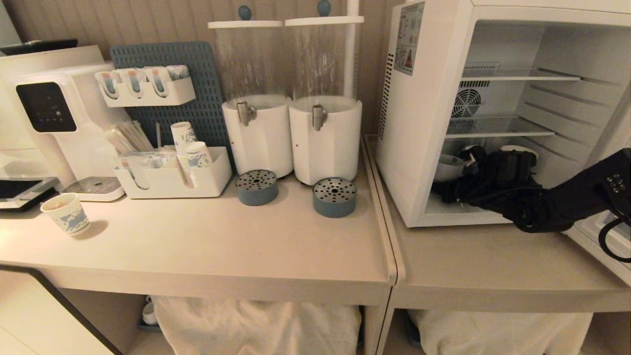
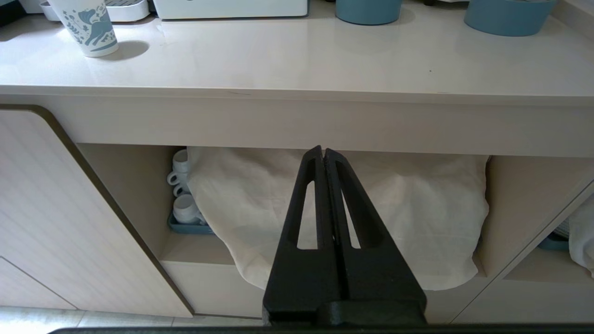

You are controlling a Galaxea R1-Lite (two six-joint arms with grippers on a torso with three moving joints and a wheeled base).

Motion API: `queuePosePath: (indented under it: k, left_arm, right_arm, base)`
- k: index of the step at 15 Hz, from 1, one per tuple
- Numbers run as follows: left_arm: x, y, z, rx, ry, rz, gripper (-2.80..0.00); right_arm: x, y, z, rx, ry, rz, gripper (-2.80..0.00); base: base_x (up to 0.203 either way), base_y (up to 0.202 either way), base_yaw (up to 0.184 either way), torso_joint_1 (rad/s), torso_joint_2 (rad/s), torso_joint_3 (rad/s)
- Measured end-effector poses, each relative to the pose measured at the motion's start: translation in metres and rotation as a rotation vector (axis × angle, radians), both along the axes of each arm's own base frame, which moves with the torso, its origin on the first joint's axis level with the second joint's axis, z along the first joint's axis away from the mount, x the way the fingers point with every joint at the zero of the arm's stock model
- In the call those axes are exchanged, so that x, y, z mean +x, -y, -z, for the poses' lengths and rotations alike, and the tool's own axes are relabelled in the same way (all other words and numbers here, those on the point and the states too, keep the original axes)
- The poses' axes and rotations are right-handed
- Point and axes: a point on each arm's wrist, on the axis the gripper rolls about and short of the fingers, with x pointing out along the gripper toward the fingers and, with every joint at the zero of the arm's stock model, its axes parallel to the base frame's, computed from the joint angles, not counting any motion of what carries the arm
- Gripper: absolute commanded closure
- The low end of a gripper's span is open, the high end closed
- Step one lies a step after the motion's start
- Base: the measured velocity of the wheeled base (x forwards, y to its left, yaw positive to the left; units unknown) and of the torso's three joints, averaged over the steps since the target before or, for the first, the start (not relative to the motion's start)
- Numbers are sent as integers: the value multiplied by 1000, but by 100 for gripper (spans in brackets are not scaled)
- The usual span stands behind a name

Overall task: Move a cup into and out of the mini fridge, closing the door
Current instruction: Put the ceramic cup in the freezer

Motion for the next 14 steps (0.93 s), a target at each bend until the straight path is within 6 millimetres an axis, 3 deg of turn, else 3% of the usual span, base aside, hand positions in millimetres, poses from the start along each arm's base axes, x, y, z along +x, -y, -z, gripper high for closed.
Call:
queuePosePath:
  k: [4,5,10,14]
  left_arm:
    - [0,0,0,0,0,0,0]
    - [0,0,0,0,0,0,0]
    - [0,0,0,-1,0,0,0]
    - [0,0,0,0,0,0,0]
  right_arm:
    - [2,0,3,2,-7,0,0]
    - [3,0,4,1,-5,2,-280]
    - [19,-2,10,-9,-5,28,-280]
    - [20,-9,13,-10,-12,17,-280]
  base:
    - [0,0,0,0,0,0]
    - [0,0,0,0,0,0]
    - [0,0,0,0,0,0]
    - [0,0,0,0,0,0]
